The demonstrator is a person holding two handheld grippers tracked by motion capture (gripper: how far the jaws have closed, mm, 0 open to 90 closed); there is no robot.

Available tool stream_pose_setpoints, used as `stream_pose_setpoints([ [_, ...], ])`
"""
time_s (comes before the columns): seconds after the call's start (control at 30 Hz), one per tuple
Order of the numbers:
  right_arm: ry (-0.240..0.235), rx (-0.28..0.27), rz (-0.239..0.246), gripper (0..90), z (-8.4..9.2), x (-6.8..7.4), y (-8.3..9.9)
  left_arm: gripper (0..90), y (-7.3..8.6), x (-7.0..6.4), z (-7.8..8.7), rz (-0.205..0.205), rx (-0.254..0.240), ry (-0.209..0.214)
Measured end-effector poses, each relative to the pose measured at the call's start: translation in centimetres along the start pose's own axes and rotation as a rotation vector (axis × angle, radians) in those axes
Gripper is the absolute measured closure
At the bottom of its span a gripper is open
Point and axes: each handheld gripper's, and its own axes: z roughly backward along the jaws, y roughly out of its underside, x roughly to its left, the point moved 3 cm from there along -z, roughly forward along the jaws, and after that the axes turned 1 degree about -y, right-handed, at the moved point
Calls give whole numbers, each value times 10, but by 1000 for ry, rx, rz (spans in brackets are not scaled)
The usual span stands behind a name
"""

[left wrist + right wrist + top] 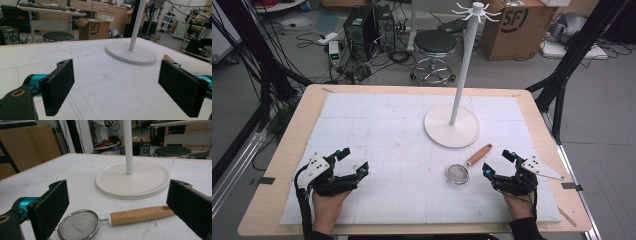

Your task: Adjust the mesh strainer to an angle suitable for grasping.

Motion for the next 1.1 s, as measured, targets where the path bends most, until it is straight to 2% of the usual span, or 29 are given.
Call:
stream_pose_setpoints([
  [0.27,1,-1,-10,35,0,-2,0,141,0,-1,0,1,3,5],
  [0.4,3,-8,-33,47,0,-4,-2,141,1,-2,-1,5,3,7],
  [0.43,7,-8,-43,84,0,-5,-3,141,1,-2,-1,6,3,6],
  [0.5,12,-14,-65,267,0,-10,-6,142,1,-2,-1,5,3,8],
  [0.53,18,-14,-75,304,1,-12,-7,141,1,-2,-1,4,3,8],
  [0.57,24,-7,-83,382,1,-14,-7,141,1,-2,-1,4,2,7],
  [0.7,43,59,-118,627,-4,-21,-6,142,1,-1,0,8,0,7],
  [0.73,41,72,-137,664,-6,-23,-6,142,1,-1,0,8,6,8],
  [0.77,41,72,-137,664,-6,-23,-6,141,1,-1,0,8,6,8],
  [0.83,49,114,-148,786,-10,-25,-5,141,1,-1,0,1,1,7],
  [0.9,55,137,-149,845,-13,-25,-3,142,1,-2,0,-1,1,12],
  [1.0,44,159,-148,895,-17,-25,-2,142,1,-3,0,-4,6,10],
  [1.1,28,185,-144,897,-23,-21,0,142,1,-3,0,-1,4,12],
])
